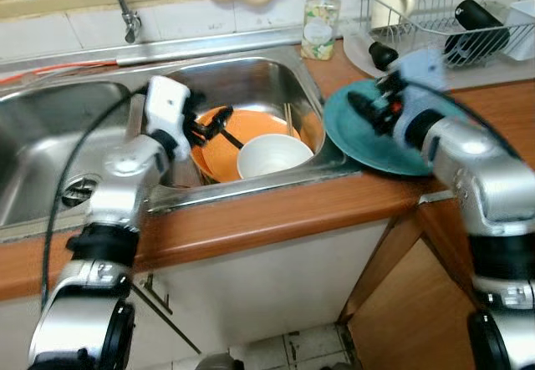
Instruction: Kitchen organization
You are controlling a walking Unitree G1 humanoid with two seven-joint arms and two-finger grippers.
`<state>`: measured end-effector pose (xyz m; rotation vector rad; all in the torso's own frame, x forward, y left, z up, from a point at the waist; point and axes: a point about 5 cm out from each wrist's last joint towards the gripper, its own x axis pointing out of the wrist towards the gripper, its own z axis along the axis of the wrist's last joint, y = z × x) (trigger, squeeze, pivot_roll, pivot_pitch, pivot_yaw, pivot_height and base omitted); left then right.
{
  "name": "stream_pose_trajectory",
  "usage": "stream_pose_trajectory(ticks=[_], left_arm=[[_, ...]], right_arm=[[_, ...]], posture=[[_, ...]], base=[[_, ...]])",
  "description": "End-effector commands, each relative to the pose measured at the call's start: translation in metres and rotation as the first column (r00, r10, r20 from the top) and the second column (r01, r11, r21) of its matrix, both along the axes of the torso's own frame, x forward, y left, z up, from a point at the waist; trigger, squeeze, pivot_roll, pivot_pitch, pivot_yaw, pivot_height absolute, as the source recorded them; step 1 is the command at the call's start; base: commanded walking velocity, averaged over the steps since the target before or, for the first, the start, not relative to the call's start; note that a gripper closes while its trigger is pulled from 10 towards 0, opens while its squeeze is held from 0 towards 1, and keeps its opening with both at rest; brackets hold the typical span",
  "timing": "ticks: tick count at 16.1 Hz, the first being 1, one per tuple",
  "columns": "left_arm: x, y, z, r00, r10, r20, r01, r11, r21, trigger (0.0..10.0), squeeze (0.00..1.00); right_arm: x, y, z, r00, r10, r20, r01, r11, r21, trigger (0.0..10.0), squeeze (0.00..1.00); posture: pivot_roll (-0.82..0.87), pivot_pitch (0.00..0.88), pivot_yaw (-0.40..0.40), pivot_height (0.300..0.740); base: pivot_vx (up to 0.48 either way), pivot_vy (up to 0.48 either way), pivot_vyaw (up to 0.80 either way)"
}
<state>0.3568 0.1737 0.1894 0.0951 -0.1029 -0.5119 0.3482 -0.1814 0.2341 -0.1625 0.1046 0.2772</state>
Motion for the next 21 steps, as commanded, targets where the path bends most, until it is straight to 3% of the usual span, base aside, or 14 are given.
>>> stream_pose_trajectory(ticks=[1, 3, 4, 5, 6, 8, 10, 11, 12, 13, 14, 18, 21], left_arm=[[-0.005, 0.004, 0.008, 1.0, -0.013, 0.025, 0.014, 1.0, -0.021, 10.0, 1.0], [-0.015, 0.002, 0.01, 0.997, -0.062, 0.035, 0.063, 0.997, -0.042, 10.0, 1.0], [-0.025, -0.003, 0.01, 0.993, -0.12, 0.02, 0.121, 0.991, -0.059, 10.0, 0.0], [-0.031, -0.005, 0.008, 0.988, -0.151, 0.015, 0.151, 0.986, -0.063, 10.0, 0.0], [-0.036, -0.008, 0.006, 0.983, -0.185, 0.006, 0.185, 0.981, -0.064, 10.0, 0.0], [-0.051, -0.015, 0.0, 0.966, -0.259, -0.018, 0.257, 0.964, -0.065, 10.0, 0.0], [-0.06, -0.021, -0.004, 0.949, -0.31, -0.047, 0.306, 0.949, -0.074, 10.0, 0.0], [-0.066, -0.025, -0.006, 0.936, -0.345, -0.07, 0.339, 0.937, -0.087, 10.0, 0.0], [-0.068, -0.027, -0.006, 0.93, -0.359, -0.079, 0.352, 0.931, -0.091, 10.0, 0.0], [-0.07, -0.029, -0.007, 0.923, -0.374, -0.087, 0.366, 0.926, -0.095, 10.0, 0.0], [-0.073, -0.032, -0.008, 0.916, -0.39, -0.097, 0.382, 0.919, -0.096, 10.0, 0.0], [-0.075, -0.033, -0.008, 0.91, -0.397, -0.115, 0.388, 0.917, -0.098, 10.0, 0.0], [-0.076, -0.033, -0.008, 0.909, -0.399, -0.118, 0.389, 0.916, -0.099, 10.0, 0.0]], right_arm=[[0.005, -0.017, 0.0, 0.995, -0.101, -0.022, 0.102, 0.994, 0.025, 10.0, 1.0], [0.009, -0.037, -0.005, 0.977, -0.201, -0.077, 0.205, 0.978, 0.048, 10.0, 1.0], [0.01, -0.052, -0.008, 0.959, -0.259, -0.118, 0.268, 0.961, 0.069, 10.0, 1.0], [0.01, -0.061, -0.01, 0.945, -0.295, -0.139, 0.308, 0.948, 0.076, 10.0, 1.0], [0.009, -0.07, -0.013, 0.926, -0.34, -0.161, 0.355, 0.932, 0.077, 10.0, 0.0], [0.006, -0.091, -0.024, 0.878, -0.412, -0.245, 0.447, 0.888, 0.109, 10.0, 0.0], [0.003, -0.096, -0.034, 0.866, -0.384, -0.32, 0.451, 0.876, 0.169, 10.0, 0.0], [0.001, -0.096, -0.041, 0.861, -0.359, -0.361, 0.452, 0.865, 0.218, 6.9, 0.0], [0.0, -0.096, -0.044, 0.858, -0.352, -0.373, 0.456, 0.858, 0.237, 3.2, 0.0], [-0.001, -0.096, -0.047, 0.855, -0.336, -0.394, 0.455, 0.852, 0.26, 2.3, 0.0], [-0.002, -0.094, -0.052, 0.855, -0.298, -0.424, 0.448, 0.837, 0.315, 0.1, 0.0], [-0.004, -0.089, -0.056, 0.86, -0.215, -0.462, 0.421, 0.812, 0.405, 0.0, 0.0], [-0.005, -0.088, -0.057, 0.861, -0.2, -0.469, 0.415, 0.808, 0.418, 0.0, 0.0]], posture=[[-0.03, 0.0, 0.082, 0.74], [-0.02, 0.0, 0.075, 0.74], [-0.02, 0.0, 0.071, 0.74], [-0.02, 0.0, 0.071, 0.74], [-0.02, 0.0, 0.069, 0.74], [-0.02, 0.0, 0.069, 0.74], [-0.03, 0.0, 0.072, 0.74], [-0.03, 0.0, 0.074, 0.74], [-0.03, 0.0, 0.074, 0.74], [-0.03, 0.0, 0.074, 0.74], [-0.03, 0.0, 0.074, 0.74], [-0.03, 0.0, 0.077, 0.74], [-0.03, 0.0, 0.077, 0.74]], base=[[0.0, 0.0, 0.0], [0.0, 0.0, 0.0], [0.0, 0.0, 0.0], [0.0, 0.0, 0.0], [0.0, 0.0, 0.0], [0.0, 0.0, 0.0], [0.0, 0.0, 0.0], [0.0, 0.0, 0.0], [0.0, 0.0, 0.0], [0.0, 0.0, 0.0], [0.0, 0.0, 0.0], [0.0, 0.0, 0.0], [0.0, 0.0, 0.0]])
